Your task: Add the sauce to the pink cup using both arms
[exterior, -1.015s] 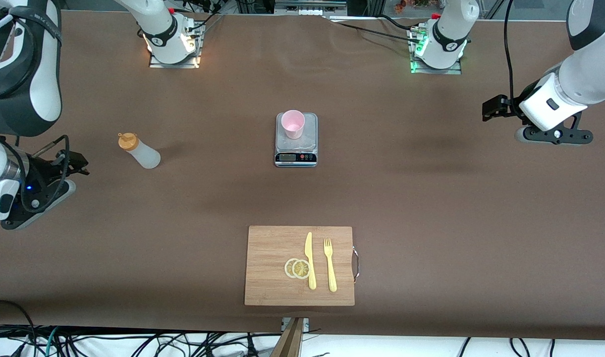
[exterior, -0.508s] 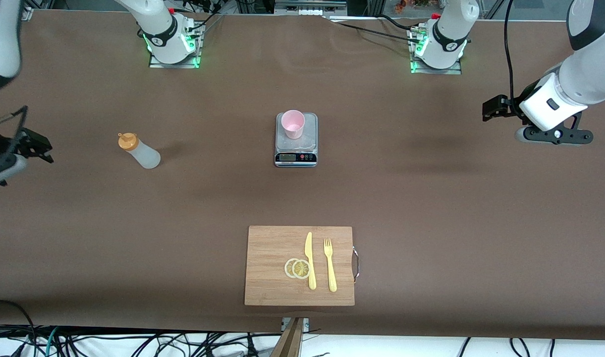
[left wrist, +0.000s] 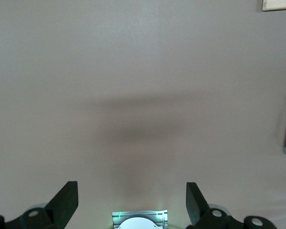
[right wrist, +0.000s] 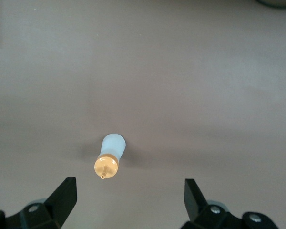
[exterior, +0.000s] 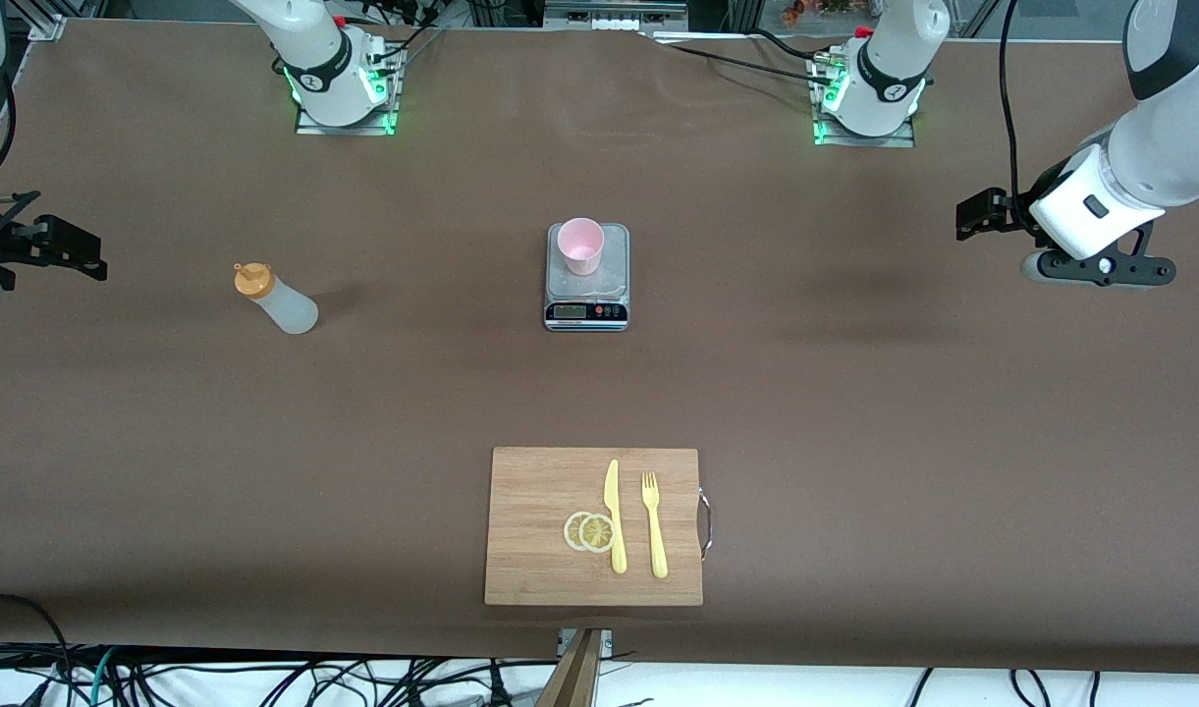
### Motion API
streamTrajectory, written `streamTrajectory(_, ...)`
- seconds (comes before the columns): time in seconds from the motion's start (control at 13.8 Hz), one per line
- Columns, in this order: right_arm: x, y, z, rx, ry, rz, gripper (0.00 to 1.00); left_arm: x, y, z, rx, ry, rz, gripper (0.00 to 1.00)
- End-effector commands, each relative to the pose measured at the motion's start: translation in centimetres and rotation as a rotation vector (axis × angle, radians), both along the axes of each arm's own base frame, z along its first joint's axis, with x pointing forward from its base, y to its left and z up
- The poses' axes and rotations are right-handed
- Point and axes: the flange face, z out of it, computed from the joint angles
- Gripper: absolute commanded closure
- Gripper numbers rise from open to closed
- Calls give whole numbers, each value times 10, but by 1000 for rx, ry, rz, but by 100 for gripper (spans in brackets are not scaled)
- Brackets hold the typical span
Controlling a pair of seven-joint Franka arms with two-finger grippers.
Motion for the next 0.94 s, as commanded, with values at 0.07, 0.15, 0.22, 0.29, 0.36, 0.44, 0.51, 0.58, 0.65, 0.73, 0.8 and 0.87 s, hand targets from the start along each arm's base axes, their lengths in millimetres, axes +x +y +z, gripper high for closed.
streamTrajectory(0.07, -12, -13, -13, 17, 28, 24, 0, -2, 2, 2, -23, 7, -11, 1)
streamTrajectory(0.15, -11, -14, -15, 18, 29, 23, 0, -2, 2, 2, -23, 7, -11, 1)
streamTrajectory(0.22, -10, -14, -16, 22, 31, 10, 0, -2, 2, 2, -24, 7, -12, 1)
streamTrajectory(0.29, -10, -13, -16, 23, 29, 4, 0, -2, 2, 2, -24, 7, -12, 1)
streamTrajectory(0.36, -10, -15, -17, 22, 32, -4, 0, -2, 3, 2, -22, 7, -11, 1)
streamTrajectory(0.44, -10, -14, -17, 22, 32, -5, 0, -2, 3, 2, -23, 7, -9, 1)
streamTrajectory(0.51, -9, -14, -19, 28, 34, -6, 0, -2, 3, 2, -23, 7, -9, 1)
streamTrajectory(0.58, -6, -14, -24, 39, 40, -7, 0, -2, 3, 2, -23, 7, -9, 1)
streamTrajectory(0.65, -3, -16, -26, 47, 42, -8, 0, -2, 3, 2, -22, 7, -8, 1)
streamTrajectory(0.73, -2, -19, -27, 52, 43, -13, 0, -2, 3, 2, -22, 7, -8, 1)
streamTrajectory(0.8, -2, -20, -27, 52, 42, -15, 0, -2, 3, 3, -21, 5, -7, 1)
streamTrajectory(0.87, -2, -19, -25, 52, 37, -13, 0, -2, 3, 3, -21, 5, -5, 1)
